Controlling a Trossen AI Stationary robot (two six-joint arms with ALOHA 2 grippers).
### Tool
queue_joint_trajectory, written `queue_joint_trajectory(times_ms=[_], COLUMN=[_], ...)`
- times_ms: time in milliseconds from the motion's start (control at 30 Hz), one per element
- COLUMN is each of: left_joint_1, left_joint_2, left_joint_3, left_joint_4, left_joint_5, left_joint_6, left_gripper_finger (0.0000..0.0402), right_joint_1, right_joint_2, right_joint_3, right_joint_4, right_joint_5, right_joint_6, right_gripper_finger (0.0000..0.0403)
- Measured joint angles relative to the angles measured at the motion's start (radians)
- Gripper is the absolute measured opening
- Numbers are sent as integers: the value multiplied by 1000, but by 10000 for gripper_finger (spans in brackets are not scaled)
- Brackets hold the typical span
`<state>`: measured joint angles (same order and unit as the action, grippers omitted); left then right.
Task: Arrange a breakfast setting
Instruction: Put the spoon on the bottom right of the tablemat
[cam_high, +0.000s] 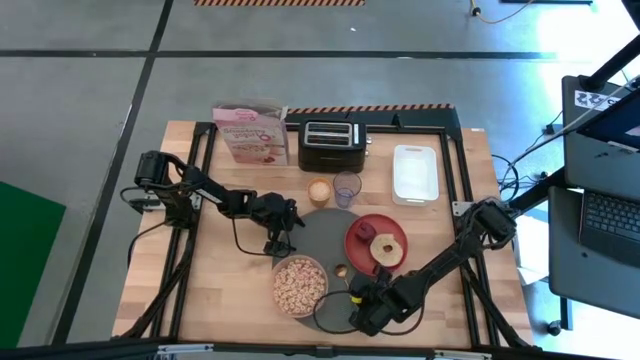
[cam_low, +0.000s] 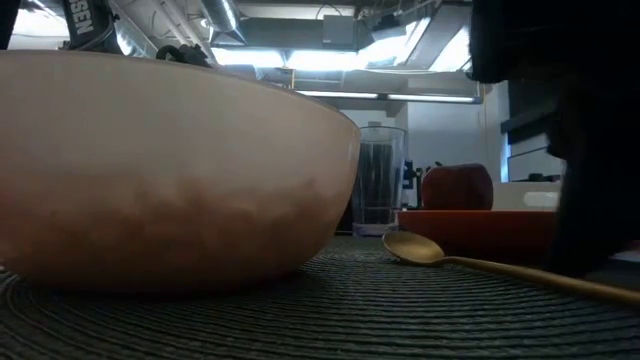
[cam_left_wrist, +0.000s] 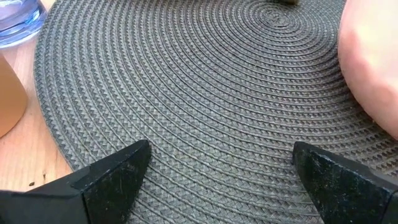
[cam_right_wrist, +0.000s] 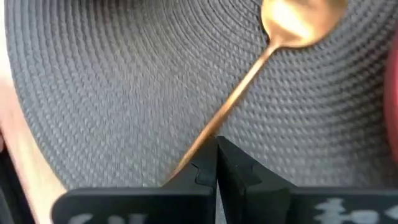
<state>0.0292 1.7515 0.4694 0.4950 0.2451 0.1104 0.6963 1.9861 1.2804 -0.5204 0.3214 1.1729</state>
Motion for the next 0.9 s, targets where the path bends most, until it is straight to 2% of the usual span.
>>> queue_joint_trajectory(times_ms=[367, 900], left_joint_1=[0, 0], left_joint_2=[0, 0], left_joint_3=[0, 0], left_joint_4=[1, 3], left_joint_5=[0, 0], left_joint_6=[-12, -29], left_gripper_finger=[396, 396], right_joint_1=[-61, -71], right_joint_2=[60, 67], right_joint_3=[5, 46], right_joint_4=[189, 139], right_joint_5=[-59, -35], right_joint_6=[-113, -159], right_gripper_finger=[4, 7])
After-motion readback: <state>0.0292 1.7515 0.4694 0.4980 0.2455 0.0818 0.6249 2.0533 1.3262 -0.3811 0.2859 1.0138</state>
